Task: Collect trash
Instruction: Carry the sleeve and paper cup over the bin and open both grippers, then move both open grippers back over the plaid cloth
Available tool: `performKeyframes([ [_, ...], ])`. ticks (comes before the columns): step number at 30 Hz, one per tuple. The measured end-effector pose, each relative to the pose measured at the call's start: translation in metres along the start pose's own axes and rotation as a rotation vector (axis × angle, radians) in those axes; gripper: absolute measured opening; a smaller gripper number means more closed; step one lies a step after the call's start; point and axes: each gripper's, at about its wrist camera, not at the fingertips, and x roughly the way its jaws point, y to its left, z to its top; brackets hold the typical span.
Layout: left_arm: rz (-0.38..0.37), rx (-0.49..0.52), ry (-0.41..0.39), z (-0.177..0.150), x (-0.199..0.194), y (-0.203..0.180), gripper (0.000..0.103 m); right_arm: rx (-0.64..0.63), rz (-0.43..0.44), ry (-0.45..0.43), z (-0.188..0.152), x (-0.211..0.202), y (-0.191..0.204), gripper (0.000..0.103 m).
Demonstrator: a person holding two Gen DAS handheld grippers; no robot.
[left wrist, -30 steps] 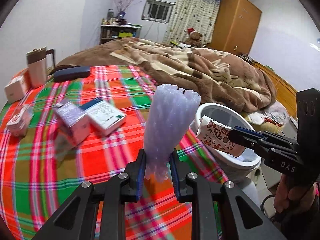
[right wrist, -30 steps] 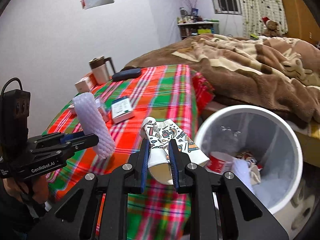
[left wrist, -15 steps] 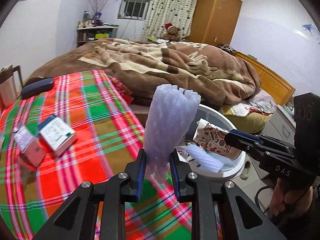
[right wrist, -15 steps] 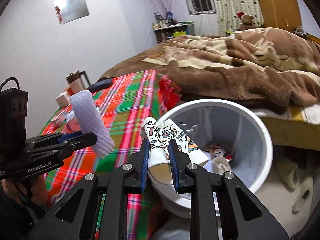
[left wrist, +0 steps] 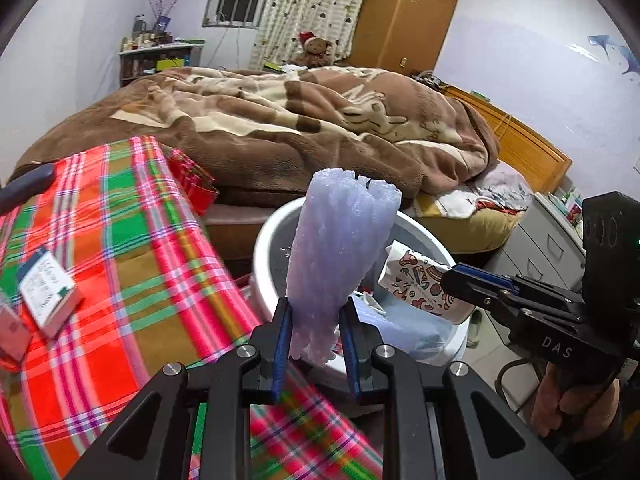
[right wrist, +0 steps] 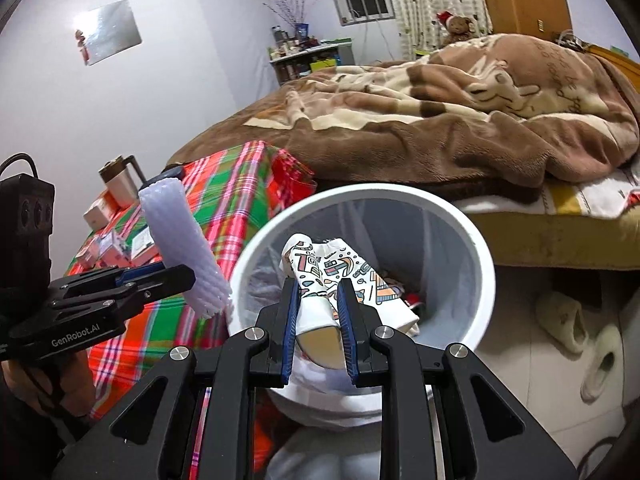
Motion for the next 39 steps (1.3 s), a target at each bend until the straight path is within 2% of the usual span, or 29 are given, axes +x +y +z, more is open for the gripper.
performKeyframes([
  [11,-0.069,0.003,0.07,-0.003,0.038,-0.006,0.025,0.067,-0.015,0.059,-0.007,0.011,-0.021,0.022],
  [12,-0.073,0.005,0.072,-0.003,0.039,-0.006,0.027,0.068,-0.02,0.061,-0.008,0.011,-0.021,0.022],
  [14,-0.074,0.007,0.073,-0.002,0.041,-0.006,0.038,0.07,-0.028,0.064,-0.008,0.012,-0.022,0.022],
  [17,-0.076,-0.001,0.073,-0.003,0.042,-0.006,0.043,0.071,-0.034,0.056,-0.008,0.01,-0.023,0.022],
  [22,-0.072,-0.013,0.068,-0.004,0.038,-0.004,0.044,0.078,-0.042,0.039,-0.006,0.006,-0.026,0.024],
  [28,-0.069,-0.018,0.054,-0.003,0.026,-0.001,0.044,0.081,-0.032,0.011,-0.003,-0.003,-0.023,0.036],
  [39,0.0,-0.088,0.024,-0.016,-0.01,0.021,0.044,0.015,0.003,-0.008,-0.003,-0.011,0.006,0.037],
])
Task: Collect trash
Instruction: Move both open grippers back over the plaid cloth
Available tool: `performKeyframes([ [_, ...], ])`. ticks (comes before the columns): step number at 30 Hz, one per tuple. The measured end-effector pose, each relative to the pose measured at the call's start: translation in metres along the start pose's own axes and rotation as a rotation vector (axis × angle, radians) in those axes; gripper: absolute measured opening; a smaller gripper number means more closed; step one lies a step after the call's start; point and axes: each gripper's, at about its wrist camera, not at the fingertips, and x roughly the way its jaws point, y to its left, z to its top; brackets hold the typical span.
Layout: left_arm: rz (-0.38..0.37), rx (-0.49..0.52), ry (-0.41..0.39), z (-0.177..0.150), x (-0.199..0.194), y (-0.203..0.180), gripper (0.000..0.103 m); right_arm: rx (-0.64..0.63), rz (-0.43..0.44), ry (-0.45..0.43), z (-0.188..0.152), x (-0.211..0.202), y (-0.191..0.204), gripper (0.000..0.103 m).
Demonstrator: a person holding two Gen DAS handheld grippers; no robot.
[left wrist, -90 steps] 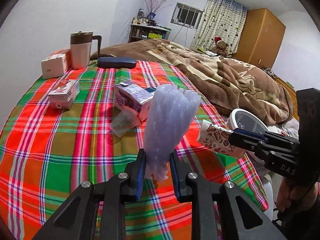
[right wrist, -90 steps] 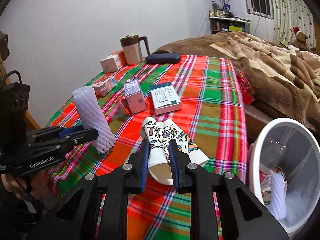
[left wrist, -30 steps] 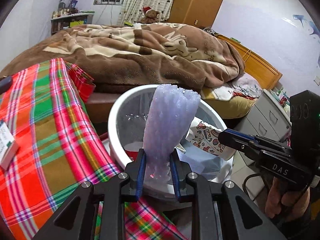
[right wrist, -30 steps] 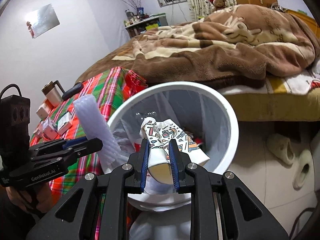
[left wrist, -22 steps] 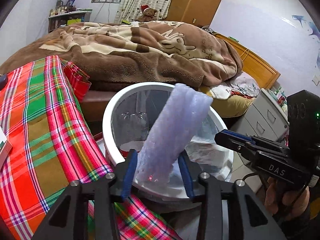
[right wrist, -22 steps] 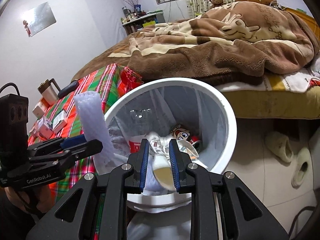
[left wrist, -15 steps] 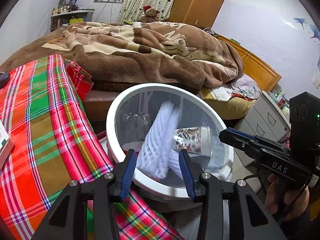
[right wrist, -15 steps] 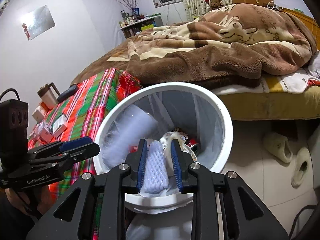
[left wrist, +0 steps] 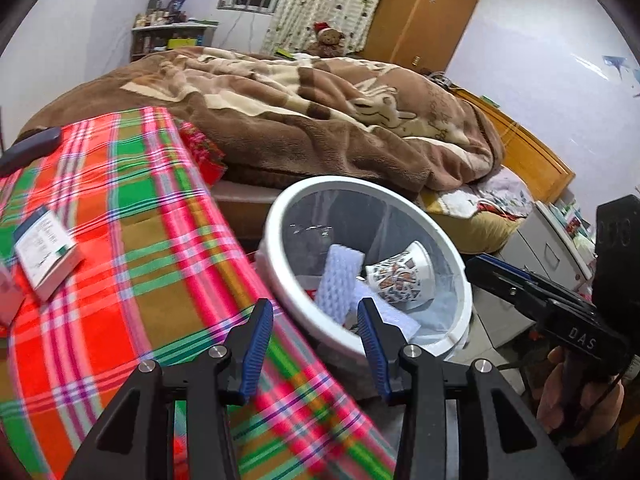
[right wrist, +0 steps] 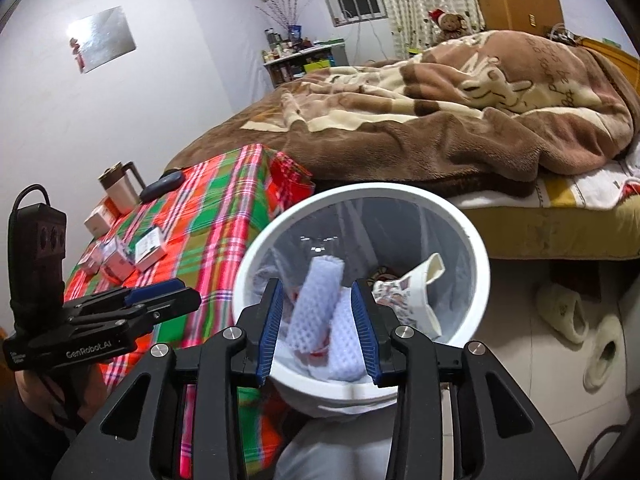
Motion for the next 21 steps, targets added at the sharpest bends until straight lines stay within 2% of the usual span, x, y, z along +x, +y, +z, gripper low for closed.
performKeyframes([
  [11,0.076,-0.032,-0.055,-0.018,-0.04,0.026,0.044,-0.033,0.053,0.006,-0.003,0.001,0.024,0.039],
  [13,0.087,-0.041,-0.062,-0.022,-0.046,0.032,0.044,-0.046,0.062,0.012,-0.004,0.002,0.031,0.046],
  [14,0.094,-0.048,-0.066,-0.023,-0.05,0.036,0.044,-0.051,0.067,0.015,-0.004,0.003,0.034,0.057],
  [15,0.103,-0.055,-0.071,-0.026,-0.054,0.04,0.044,-0.055,0.072,0.016,-0.005,0.003,0.037,0.06],
  [21,0.17,-0.103,-0.098,-0.039,-0.074,0.062,0.044,-0.094,0.107,0.028,-0.008,0.007,0.057,0.06],
])
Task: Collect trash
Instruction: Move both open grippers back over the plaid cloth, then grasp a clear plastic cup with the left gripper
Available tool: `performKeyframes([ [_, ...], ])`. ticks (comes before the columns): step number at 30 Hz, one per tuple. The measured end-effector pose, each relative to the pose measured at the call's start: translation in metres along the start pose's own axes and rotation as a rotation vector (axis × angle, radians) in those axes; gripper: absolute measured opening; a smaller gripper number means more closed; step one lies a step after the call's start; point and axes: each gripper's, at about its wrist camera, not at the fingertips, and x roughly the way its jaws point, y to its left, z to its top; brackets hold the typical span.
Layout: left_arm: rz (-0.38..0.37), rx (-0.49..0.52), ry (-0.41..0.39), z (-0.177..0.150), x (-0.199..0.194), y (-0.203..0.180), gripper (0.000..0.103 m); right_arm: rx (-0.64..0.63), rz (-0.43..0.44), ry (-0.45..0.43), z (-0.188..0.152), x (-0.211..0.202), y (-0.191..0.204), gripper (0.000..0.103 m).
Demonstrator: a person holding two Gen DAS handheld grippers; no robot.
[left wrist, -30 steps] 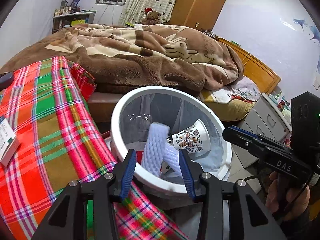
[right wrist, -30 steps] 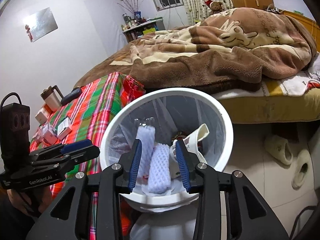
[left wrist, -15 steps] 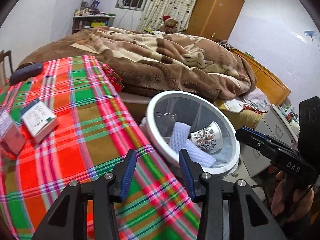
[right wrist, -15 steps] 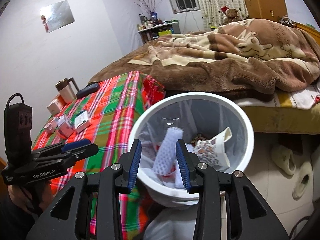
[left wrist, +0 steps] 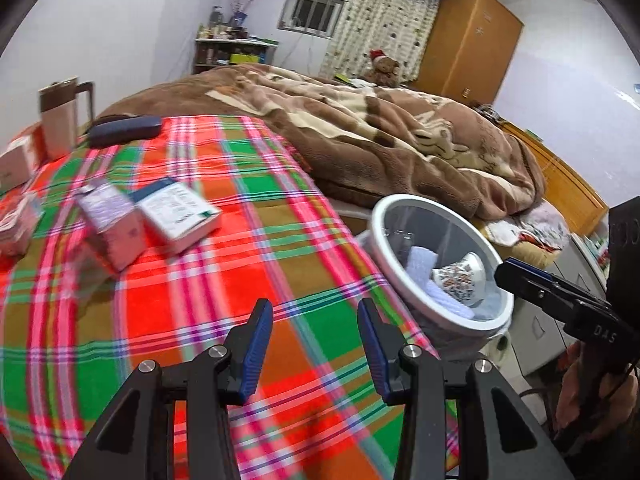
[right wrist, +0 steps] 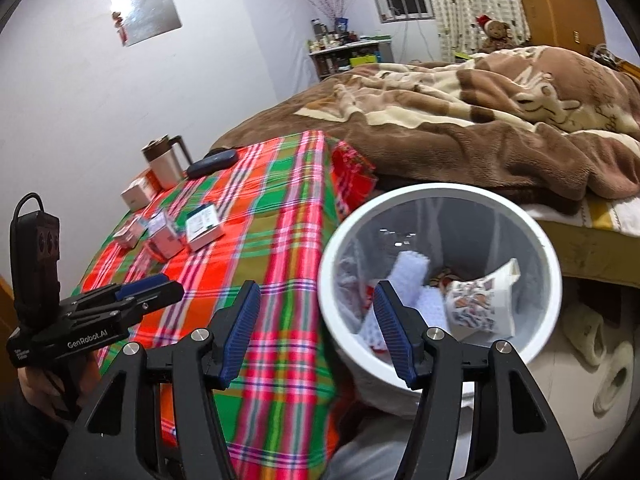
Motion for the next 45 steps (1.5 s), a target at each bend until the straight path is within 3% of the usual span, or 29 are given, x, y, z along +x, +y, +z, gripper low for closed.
performKeyframes([
  [9,0.116,-0.064,-0.038,-0.013,-0.025,0.04,0.044,-0.064,0.075,0.025,-0.001,0.014,0.03,0.064],
  [17,0.182,-0.126,-0.049,-0.018,-0.041,0.073,0.044,-0.134,0.108,0.061,0.0,0.026,0.055,0.064],
  [25,0.229,-0.159,-0.061,-0.016,-0.046,0.098,0.044,-0.123,0.125,0.074,0.01,0.03,0.062,0.064],
  [40,0.295,-0.117,-0.016,0.004,-0.014,0.134,0.044,-0.175,0.151,0.094,0.021,0.046,0.084,0.064],
  [45,0.286,-0.079,0.003,0.012,0.002,0.139,0.044,-0.18,0.145,0.113,0.022,0.054,0.085,0.064],
])
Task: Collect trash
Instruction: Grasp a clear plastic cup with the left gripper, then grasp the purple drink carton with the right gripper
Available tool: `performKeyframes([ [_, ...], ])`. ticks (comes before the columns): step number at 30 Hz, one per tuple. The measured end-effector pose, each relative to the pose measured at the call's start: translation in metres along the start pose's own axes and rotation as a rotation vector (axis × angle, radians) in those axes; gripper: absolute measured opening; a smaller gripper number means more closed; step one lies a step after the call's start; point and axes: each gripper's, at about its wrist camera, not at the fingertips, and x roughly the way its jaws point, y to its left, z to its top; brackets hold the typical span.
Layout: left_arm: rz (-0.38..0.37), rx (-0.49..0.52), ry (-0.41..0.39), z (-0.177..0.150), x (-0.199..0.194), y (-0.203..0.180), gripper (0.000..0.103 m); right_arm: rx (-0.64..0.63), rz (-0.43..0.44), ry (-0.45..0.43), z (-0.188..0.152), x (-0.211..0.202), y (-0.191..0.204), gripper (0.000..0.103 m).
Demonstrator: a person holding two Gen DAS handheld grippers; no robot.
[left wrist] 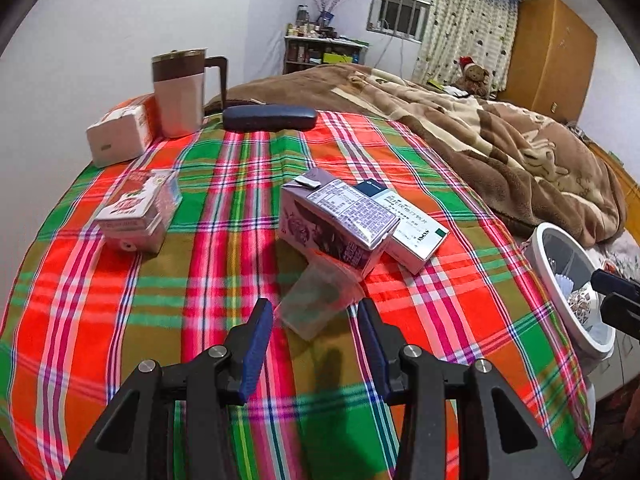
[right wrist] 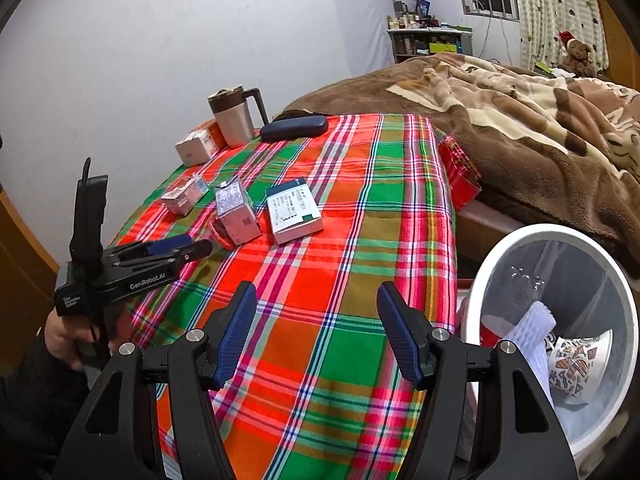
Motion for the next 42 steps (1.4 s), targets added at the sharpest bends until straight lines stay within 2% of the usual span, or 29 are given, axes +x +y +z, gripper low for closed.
performKeyframes([
  [7,-0.026,0.003,0.043,-0.002,0.019,0.0,0.043,-0.014,0.001,0.02,0.005,0.01,0.006,0.064],
  [9,-0.033,-0.019,0.053,-0.003,0.02,0.003,0.028,-0.018,0.004,0.026,0.007,0.013,0.009,0.064],
  [18,-0.021,-0.129,0.01,-0.012,0.003,0.025,0.027,-0.052,0.025,0.043,0.015,0.027,0.024,0.064],
  [28,-0.008,-0.207,-0.035,-0.015,-0.013,0.05,0.027,-0.136,0.042,0.07,0.033,0.056,0.051,0.064],
  [42,-0.063,-0.294,-0.042,-0.022,-0.013,0.077,0.027,-0.263,0.029,0.117,0.057,0.112,0.085,0.064],
])
